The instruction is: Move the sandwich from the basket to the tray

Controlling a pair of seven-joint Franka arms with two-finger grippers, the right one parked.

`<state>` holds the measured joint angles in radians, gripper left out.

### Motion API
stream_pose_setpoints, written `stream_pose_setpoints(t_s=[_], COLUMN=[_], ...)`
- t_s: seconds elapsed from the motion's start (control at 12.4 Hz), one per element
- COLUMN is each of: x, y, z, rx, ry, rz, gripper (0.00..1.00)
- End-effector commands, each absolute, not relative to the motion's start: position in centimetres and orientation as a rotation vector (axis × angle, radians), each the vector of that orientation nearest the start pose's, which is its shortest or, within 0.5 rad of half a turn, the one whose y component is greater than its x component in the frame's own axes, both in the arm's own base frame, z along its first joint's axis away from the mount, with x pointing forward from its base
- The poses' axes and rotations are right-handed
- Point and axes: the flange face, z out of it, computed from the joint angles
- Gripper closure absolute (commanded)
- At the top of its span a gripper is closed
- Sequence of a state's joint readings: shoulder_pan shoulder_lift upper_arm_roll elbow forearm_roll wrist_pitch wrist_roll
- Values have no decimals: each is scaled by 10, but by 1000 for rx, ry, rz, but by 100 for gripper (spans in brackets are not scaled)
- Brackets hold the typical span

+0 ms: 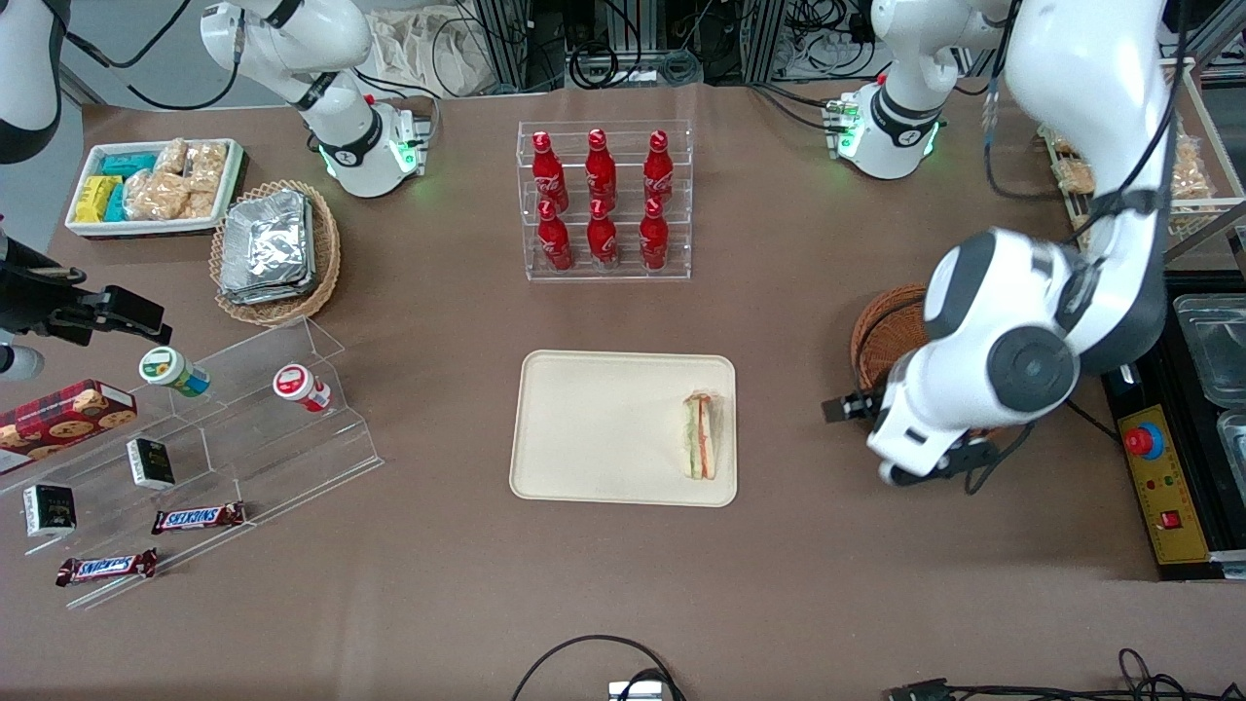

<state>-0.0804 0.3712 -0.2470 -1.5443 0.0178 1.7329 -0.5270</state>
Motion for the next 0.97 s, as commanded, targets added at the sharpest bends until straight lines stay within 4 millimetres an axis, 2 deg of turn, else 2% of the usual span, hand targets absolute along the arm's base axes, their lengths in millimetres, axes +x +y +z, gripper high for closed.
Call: stream_pose_setpoints(t_s=[0.0,0.16,0.32,0.48,0.64,0.89], x=[541,526,529,541,562,588], y=[-152,-130,-102,-78,-49,-33], z=[455,471,489,516,535,547], rx=[-3081,-3075,-3072,-3081,-3091,-3091], ry=[-263,-202,-172,-169,-245,-276], rz=[161,142,161,154,174,288], gripper=[0,0,0,0,0,0])
